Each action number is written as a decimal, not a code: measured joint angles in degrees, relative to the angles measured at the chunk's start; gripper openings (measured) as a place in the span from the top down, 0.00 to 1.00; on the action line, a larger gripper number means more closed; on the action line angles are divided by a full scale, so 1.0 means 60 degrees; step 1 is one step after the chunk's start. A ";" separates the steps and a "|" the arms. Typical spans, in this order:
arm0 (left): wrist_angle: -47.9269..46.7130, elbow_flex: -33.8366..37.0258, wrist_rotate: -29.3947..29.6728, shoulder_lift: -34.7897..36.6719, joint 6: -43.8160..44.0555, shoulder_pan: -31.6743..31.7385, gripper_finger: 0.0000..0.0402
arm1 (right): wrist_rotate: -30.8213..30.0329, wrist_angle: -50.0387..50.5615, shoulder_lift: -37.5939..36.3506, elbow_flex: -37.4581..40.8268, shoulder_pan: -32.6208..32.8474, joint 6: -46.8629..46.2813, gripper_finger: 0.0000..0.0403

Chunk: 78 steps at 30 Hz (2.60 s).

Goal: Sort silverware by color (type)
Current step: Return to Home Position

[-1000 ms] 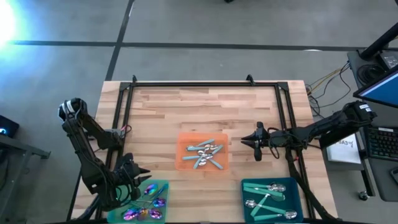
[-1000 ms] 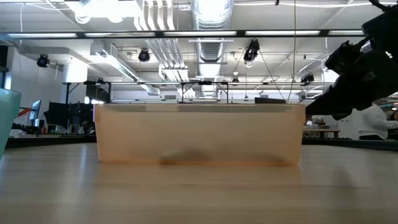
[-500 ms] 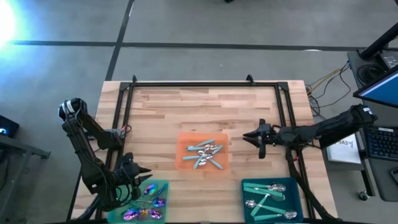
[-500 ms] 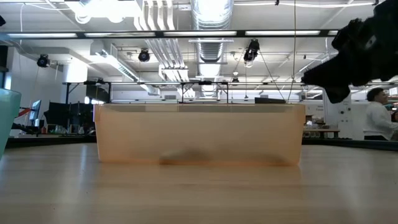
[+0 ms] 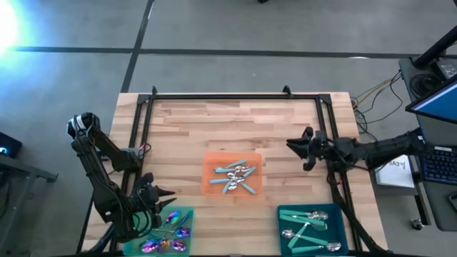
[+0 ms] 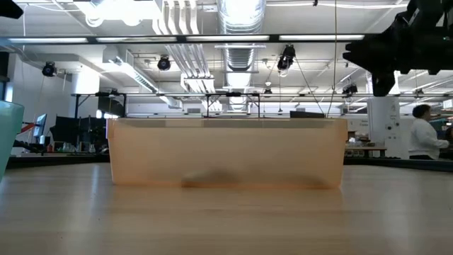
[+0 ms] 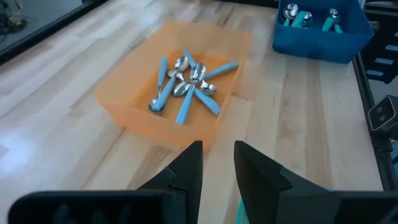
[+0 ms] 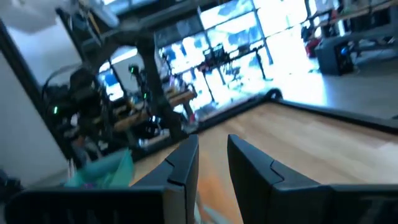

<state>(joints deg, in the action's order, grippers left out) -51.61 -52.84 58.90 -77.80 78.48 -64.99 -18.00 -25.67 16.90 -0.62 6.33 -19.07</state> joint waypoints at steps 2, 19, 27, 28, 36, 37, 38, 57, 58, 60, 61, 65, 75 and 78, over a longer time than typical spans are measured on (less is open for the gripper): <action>0.0000 0.0000 0.0080 0.0000 -0.0076 0.0000 0.81 | -0.0002 -0.0003 -0.0213 0.0000 -0.0263 0.0001 0.82; 0.0008 0.0000 0.0860 0.0000 -0.0575 -0.0007 0.81 | -0.0004 0.0019 -0.1815 0.0004 -0.4349 0.0003 0.81; 0.0034 0.0000 0.1408 -0.0001 -0.1172 0.0088 0.81 | -0.0011 -0.0150 -0.2807 0.0007 -0.5549 0.0005 0.82; 0.0048 0.0000 0.1507 -0.0004 -0.1267 0.0115 0.81 | -0.0013 -0.0307 -0.2799 0.0007 -0.5637 0.0003 0.82; 0.0178 0.0000 0.1655 -0.0004 -0.1901 0.0396 0.81 | -0.0007 -0.0082 -0.2807 0.0007 -0.5916 0.0007 0.83; 0.0180 0.0000 0.1715 -0.0004 -0.2026 0.0437 0.81 | -0.0007 -0.0003 -0.2807 0.0007 -0.5933 0.0007 0.82; 0.0197 0.0000 0.1758 -0.0004 -0.2138 0.0477 0.81 | -0.0004 0.0033 -0.2807 0.0007 -0.5939 0.0007 0.82; 0.1147 0.0004 0.1570 -0.0004 -0.2863 0.5290 0.81 | -0.0007 0.0018 -0.2364 0.0007 -0.5939 0.0007 0.81; 0.1185 0.0004 0.1116 -0.0004 -0.3017 0.5816 0.81 | -0.0006 0.0039 -0.2363 0.0007 -0.5939 0.0006 0.81; 0.1307 0.0007 0.0086 -0.0004 -0.3423 0.6863 0.81 | -0.0007 0.0024 -0.2364 0.0007 -0.5939 0.0005 0.80; 0.1400 0.0007 -0.0406 -0.0004 -0.3588 0.7348 0.81 | -0.0007 0.0023 -0.2366 0.0007 -0.5939 0.0006 0.80; 0.1750 0.0007 -0.1238 -0.0171 -0.4165 0.8795 0.81 | -0.0007 0.0028 -0.2359 0.0007 -0.5939 0.0003 0.81; 0.9473 0.2333 -0.1313 0.1136 -0.9834 1.0174 0.81 | -0.0007 0.0036 -0.2359 0.0007 -0.5939 0.0003 0.83; 1.0843 0.3384 -0.2292 0.1824 -1.0504 1.0404 0.81 | -0.0007 0.0041 -0.2357 0.0007 -0.5939 0.0003 0.83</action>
<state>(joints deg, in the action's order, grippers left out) 13.45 -32.53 45.14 -66.86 15.46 -2.57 -18.04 -25.42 2.76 -0.58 -29.30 -19.05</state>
